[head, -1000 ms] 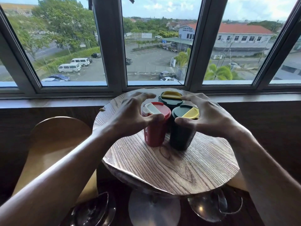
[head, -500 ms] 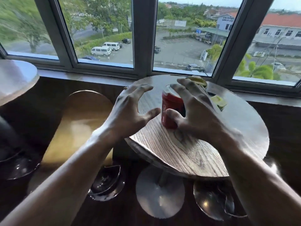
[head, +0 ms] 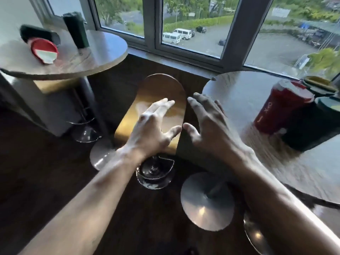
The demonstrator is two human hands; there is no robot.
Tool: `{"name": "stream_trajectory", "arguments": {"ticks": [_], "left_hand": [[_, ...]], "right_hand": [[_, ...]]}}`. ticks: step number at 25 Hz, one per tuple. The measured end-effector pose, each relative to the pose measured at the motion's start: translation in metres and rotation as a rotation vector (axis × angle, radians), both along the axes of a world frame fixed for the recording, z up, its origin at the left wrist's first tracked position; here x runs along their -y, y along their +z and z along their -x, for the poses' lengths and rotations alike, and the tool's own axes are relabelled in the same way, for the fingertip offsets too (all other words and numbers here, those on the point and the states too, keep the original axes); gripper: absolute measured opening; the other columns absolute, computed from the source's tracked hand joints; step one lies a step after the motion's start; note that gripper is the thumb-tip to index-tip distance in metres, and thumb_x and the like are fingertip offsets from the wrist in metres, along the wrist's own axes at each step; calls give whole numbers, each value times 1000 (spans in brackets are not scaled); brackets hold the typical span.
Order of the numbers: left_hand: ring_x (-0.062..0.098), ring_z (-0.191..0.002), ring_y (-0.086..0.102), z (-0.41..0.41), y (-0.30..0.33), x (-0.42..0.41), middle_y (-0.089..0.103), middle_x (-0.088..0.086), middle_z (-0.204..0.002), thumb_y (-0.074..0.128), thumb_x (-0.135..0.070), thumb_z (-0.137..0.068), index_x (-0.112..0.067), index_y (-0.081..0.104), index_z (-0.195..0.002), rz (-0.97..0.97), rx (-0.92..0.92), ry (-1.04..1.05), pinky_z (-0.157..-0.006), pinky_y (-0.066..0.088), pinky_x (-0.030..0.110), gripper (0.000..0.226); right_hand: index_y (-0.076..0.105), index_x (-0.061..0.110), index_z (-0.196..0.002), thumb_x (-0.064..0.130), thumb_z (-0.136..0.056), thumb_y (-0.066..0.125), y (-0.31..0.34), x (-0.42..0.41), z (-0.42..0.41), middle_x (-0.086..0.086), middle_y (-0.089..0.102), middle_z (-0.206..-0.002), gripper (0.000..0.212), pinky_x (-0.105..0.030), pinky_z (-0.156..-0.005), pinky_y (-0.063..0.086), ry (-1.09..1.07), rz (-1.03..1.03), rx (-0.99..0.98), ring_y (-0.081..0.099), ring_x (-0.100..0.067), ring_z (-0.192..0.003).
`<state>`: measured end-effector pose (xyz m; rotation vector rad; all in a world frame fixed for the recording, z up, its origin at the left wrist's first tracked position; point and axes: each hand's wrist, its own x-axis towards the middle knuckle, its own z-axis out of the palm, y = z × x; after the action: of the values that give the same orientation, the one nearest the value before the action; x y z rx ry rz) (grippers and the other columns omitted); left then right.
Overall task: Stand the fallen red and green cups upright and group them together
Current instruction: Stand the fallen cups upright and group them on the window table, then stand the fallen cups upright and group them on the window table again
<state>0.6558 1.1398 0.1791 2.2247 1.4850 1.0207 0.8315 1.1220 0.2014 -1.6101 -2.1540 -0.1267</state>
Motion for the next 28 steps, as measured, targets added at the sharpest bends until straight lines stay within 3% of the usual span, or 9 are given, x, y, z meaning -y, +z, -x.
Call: {"name": "stream_trajectory", "arguments": {"ticks": [5, 9, 14, 22, 28], "left_hand": [[16, -136, 39, 105, -45, 31, 43, 4, -147, 72, -36, -79, -17, 46, -139, 77, -38, 204, -113, 29, 27, 69], [16, -134, 41, 173, -77, 56, 47, 5, -144, 73, -35, -78, -15, 48, -138, 128, -56, 339, -113, 31, 30, 68], [17, -130, 47, 245, -107, 79, 52, 5, -140, 73, -31, -78, -13, 51, -135, 177, -43, 514, -110, 31, 24, 64], [16, -121, 53, 319, -148, 73, 55, 0, -132, 73, -29, -77, -16, 54, -130, 334, 7, 714, -104, 39, 26, 58], [18, -132, 42, 333, -187, 67, 47, 4, -142, 70, -22, -81, -12, 49, -136, 559, 93, 824, -106, 20, 15, 60]], "right_hand": [[35, 14, -146, 37, -86, 62, -51, -9, 98, -8, 32, -154, 70, -34, -117, 12, 174, 164, -4, 22, -23, -145], [35, 14, -146, 35, -85, 64, -89, -8, 169, -9, 34, -153, 71, -37, -115, 25, 296, 273, -69, 31, -26, -141], [33, 15, -147, 31, -85, 65, -130, -9, 246, -6, 32, -154, 72, -36, -112, 33, 465, 402, -102, 34, -23, -140], [39, 12, -144, 30, -86, 66, -177, -54, 343, -7, 37, -151, 67, -27, -109, 28, 661, 499, -102, 36, -22, -138], [40, 12, -144, 29, -86, 65, -225, -80, 382, -7, 39, -150, 65, -31, -110, 33, 768, 660, -43, 42, -21, -134]]}}
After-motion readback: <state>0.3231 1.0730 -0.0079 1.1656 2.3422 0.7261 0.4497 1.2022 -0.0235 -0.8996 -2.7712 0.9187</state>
